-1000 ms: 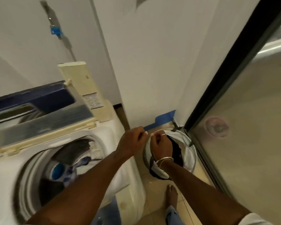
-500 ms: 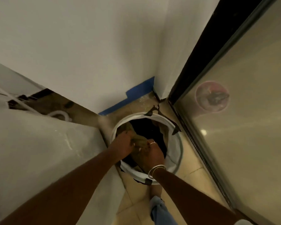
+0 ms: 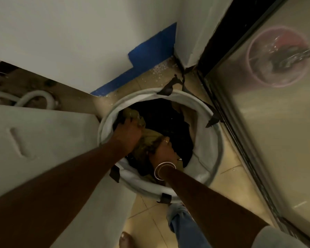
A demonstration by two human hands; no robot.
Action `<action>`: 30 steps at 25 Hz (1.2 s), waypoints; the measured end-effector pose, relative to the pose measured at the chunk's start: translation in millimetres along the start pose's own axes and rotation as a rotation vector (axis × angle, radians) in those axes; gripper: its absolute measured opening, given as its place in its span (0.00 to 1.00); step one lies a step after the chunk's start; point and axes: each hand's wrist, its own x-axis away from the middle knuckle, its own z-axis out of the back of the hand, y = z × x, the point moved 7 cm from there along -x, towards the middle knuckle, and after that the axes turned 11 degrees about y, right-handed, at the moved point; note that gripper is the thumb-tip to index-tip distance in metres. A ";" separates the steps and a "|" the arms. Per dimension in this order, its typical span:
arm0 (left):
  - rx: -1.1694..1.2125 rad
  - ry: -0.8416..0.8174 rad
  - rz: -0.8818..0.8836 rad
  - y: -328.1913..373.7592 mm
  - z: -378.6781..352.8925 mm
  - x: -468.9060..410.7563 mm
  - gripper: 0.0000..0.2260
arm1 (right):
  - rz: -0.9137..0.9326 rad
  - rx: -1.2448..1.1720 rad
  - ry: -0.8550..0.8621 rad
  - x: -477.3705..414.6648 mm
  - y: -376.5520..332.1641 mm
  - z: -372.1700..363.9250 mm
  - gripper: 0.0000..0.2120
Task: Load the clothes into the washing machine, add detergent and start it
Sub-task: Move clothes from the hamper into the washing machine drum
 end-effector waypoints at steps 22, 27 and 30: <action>1.290 0.978 0.318 -100.0 350.7 430.7 0.08 | 0.454 -1.265 0.509 393.3 -201.2 310.1 0.09; 1.279 1.380 0.379 -166.2 354.3 626.6 0.06 | 0.694 -1.243 0.230 578.3 -292.4 294.0 0.04; 1.311 1.524 0.512 -210.0 319.0 713.2 0.06 | 0.838 -1.242 0.076 660.1 -338.2 256.2 0.07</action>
